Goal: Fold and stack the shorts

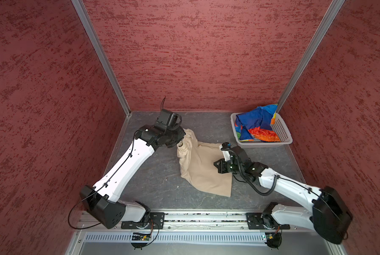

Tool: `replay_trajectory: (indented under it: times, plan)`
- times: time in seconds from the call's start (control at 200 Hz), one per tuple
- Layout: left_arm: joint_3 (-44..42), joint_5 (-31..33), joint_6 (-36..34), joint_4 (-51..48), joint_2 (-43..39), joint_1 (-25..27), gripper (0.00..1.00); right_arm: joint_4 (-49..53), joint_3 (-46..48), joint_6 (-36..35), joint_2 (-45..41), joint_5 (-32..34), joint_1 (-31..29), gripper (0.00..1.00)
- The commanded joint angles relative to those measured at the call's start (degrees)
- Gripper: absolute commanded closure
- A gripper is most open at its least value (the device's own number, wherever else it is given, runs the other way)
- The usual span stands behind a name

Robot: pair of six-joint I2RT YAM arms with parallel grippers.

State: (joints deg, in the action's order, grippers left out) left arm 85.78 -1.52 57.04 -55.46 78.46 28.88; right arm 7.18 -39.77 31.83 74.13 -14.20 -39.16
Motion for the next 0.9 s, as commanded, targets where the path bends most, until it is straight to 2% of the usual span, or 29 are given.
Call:
replay_trajectory:
  times: [0.0, 0.095, 0.346, 0.596, 0.897]
  plan:
    - [-1.2, 0.3, -1.4, -2.1, 0.2, -0.2, 1.00, -9.6, -3.0, 3.9, 8.3, -9.0, 0.1, 1.00]
    - [-1.7, -0.3, -1.6, -2.2, 0.3, -0.4, 1.00, -18.2, -6.6, 7.5, 16.8, -14.1, 0.0, 1.00]
    - [-1.5, -2.3, -2.3, -2.3, 0.0, -1.6, 1.00, -31.3, -16.2, 15.8, 35.8, -22.0, -0.2, 1.00]
    - [1.1, -3.1, -2.7, -2.7, 0.0, -2.2, 1.00, -26.1, -26.9, 14.1, 46.5, -19.6, -2.3, 1.00]
    - [2.7, -4.4, -2.8, -2.6, 0.4, -2.7, 1.00, -26.1, -38.4, 16.5, 53.0, -22.3, -6.4, 1.00]
